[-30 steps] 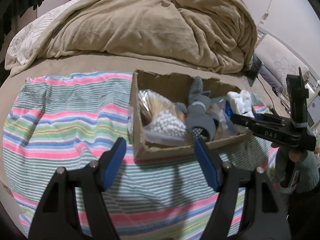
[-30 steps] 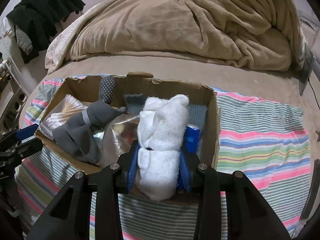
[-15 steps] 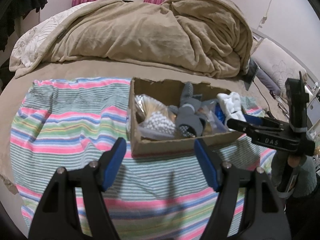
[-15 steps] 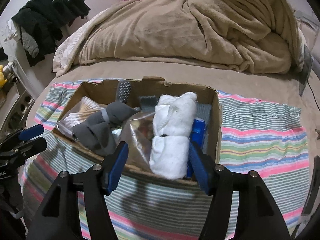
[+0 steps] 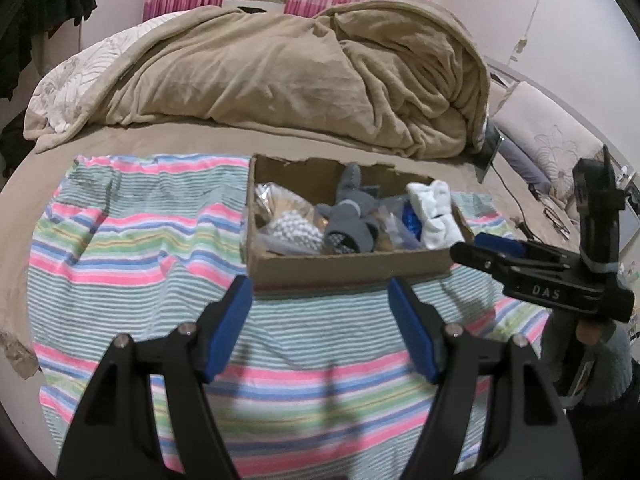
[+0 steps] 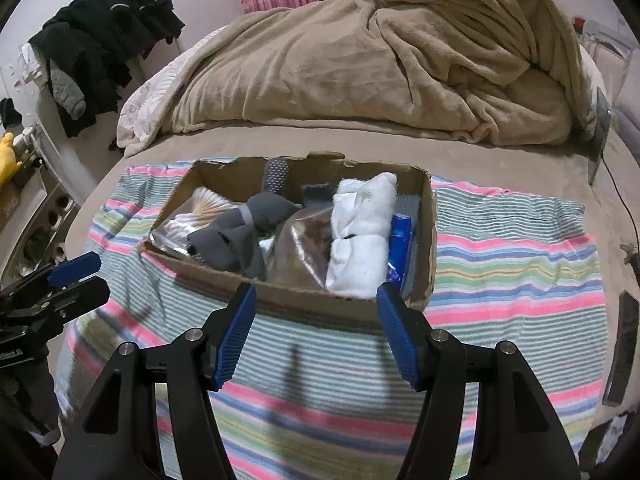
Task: Organize objects
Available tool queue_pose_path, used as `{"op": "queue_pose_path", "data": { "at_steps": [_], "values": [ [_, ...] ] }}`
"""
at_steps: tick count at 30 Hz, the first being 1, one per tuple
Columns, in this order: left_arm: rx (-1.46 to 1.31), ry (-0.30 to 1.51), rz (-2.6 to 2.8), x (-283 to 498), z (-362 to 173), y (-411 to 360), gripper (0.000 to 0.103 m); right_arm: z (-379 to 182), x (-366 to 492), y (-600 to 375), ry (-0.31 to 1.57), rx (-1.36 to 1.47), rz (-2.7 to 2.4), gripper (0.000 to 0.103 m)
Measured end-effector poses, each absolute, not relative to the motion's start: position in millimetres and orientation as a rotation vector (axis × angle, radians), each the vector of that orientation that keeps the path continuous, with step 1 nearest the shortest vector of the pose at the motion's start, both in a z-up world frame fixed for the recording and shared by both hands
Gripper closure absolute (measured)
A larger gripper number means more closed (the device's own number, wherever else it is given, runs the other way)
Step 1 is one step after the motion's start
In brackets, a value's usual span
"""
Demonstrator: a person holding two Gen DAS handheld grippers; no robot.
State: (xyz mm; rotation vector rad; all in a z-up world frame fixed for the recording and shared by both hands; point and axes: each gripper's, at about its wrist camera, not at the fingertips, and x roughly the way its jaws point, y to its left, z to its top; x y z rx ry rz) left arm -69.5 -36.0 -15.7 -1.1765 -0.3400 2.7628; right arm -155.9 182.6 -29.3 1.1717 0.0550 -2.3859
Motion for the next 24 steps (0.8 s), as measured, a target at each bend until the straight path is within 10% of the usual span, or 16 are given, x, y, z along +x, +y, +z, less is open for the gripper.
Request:
{"op": "queue_pose_path", "data": {
  "at_steps": [19, 24],
  "values": [
    [-1.196, -0.296, 2.792, -20.4, 0.2, -27.8, 0.031, 3.2, -85.4, 181.2, 0.13, 1.087, -2.421, 0.037],
    [-1.213, -0.28, 2.799, -4.8, 7.5, -23.5, 0.017, 12.2, -67.6, 182.6, 0.124, 1.066, -2.426, 0.037]
  ]
}}
